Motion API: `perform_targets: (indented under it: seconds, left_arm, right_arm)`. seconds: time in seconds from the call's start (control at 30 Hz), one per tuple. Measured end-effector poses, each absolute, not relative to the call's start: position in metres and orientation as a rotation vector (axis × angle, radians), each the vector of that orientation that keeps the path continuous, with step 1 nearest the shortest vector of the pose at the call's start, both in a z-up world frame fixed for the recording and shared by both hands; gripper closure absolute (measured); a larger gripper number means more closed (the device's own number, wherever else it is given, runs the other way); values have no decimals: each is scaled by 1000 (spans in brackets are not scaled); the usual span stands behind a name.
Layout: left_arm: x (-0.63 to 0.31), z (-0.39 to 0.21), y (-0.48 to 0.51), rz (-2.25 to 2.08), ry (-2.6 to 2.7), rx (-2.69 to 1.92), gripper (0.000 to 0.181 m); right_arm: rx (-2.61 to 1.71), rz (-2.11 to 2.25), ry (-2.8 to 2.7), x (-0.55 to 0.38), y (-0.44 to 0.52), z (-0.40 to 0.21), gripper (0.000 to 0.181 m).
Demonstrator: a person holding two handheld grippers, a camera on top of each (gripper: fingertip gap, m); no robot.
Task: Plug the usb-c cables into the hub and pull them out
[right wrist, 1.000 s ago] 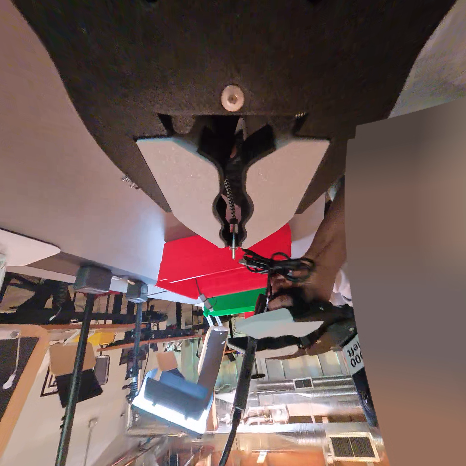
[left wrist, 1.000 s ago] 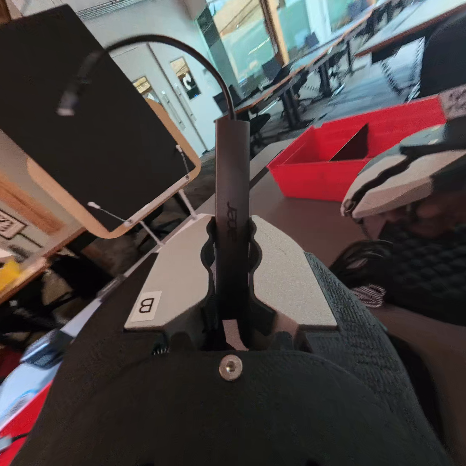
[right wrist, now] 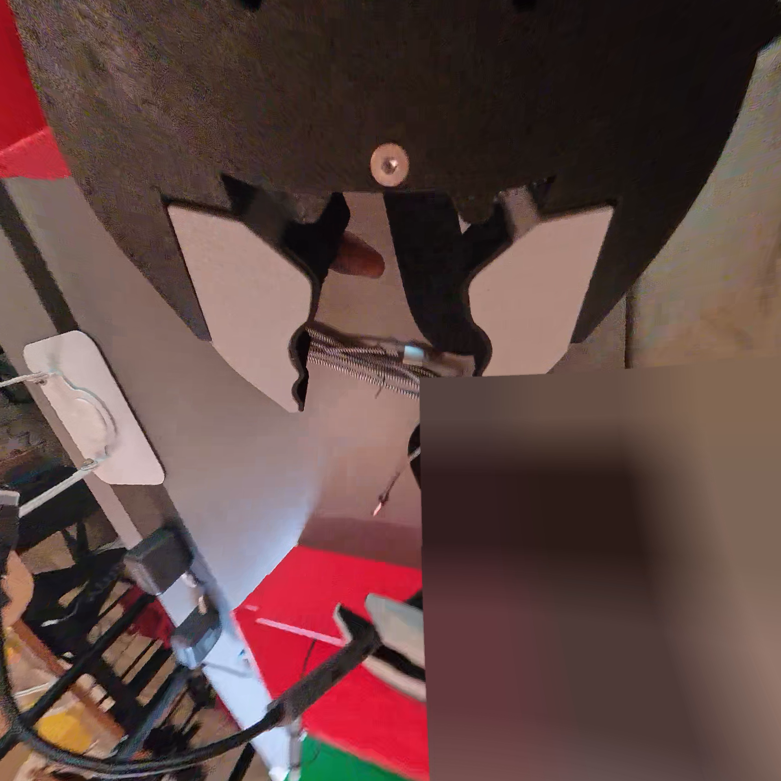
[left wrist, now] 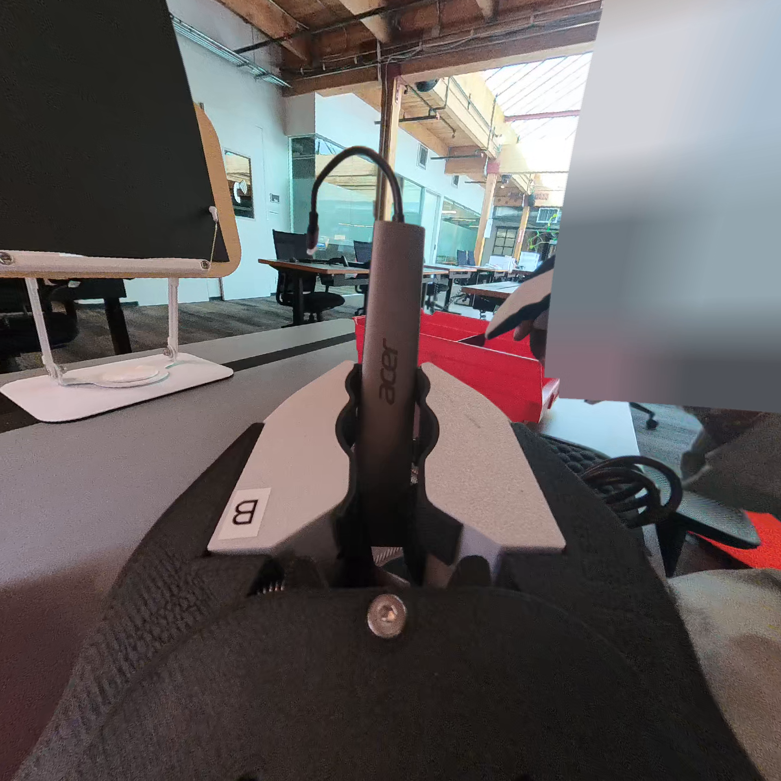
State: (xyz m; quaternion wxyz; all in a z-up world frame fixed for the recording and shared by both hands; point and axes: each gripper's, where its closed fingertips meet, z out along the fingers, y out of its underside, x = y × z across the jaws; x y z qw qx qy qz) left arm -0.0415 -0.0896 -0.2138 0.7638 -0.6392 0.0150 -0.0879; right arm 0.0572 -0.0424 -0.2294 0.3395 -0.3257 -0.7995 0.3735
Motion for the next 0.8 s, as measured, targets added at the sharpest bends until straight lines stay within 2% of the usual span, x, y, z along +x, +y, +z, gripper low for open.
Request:
perform_targets:
  seconds: [0.03, 0.17, 0.23, 0.27, 0.37, 0.43, 0.8]
  left_arm:
    - [-40, -214, -90, -186, 49, -1392, 159]
    - [-31, -212, -89, -150, 108, -1393, 159]
    - [-30, -211, -89, -140, 108, -1387, 159]
    - [-30, -212, -90, -144, 105, -1387, 159]
    - [-33, -212, -92, -142, 90, -1388, 159]
    - [-35, -211, -91, -133, 85, -1380, 159]
    - [-36, -210, -91, -216, 57, -1367, 159]
  right_arm:
    - [-777, 860, -2188, 61, -41, -236, 106]
    - [-399, 537, -2422, 58, -35, -253, 139]
    - [-306, 423, -2505, 52, -28, -267, 150]
    - [-299, 376, -2583, 53, -24, -278, 149]
    - [-245, 233, -2704, 48, -13, -302, 123]
    - [-169, 172, -2721, 38, -8, -314, 113]
    - [-69, 246, -2975, -5, -1, -360, 112]
